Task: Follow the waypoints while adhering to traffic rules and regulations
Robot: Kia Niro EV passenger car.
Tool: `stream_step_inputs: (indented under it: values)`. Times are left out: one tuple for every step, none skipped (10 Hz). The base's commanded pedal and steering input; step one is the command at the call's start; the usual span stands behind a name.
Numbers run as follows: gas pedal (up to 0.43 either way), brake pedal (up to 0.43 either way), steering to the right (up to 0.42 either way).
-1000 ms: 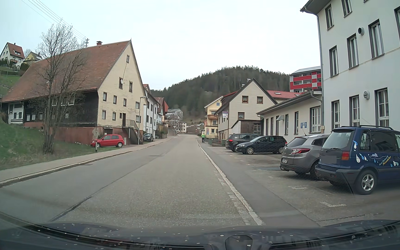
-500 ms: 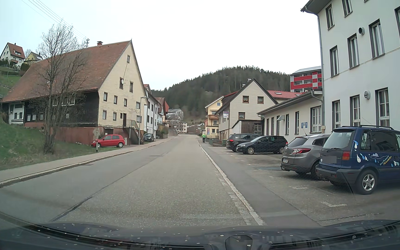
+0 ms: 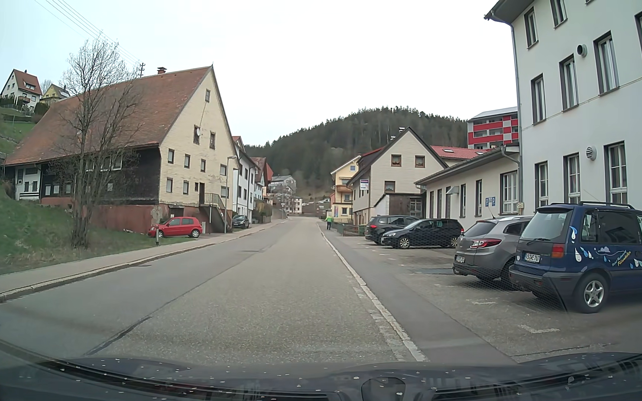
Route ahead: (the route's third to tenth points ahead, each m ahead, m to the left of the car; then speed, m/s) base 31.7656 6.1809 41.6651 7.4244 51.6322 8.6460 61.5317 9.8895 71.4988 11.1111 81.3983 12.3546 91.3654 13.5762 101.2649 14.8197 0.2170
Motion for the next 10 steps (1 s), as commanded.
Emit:
stream_step_inputs:
  values:
    - [0.378, 0.0, -0.496]
    - [0.421, 0.0, -0.503]
    - [0.449, 0.0, -0.491]
    - [0.48, 0.0, -0.459]
    - [0.488, 0.0, -0.428]
    - [0.512, 0.0, -0.387]
    - [0.531, 0.0, -0.356]
    - [0.539, 0.0, -0.313]
    - [0.539, 0.0, -0.269]
    - [0.539, 0.0, -0.239]
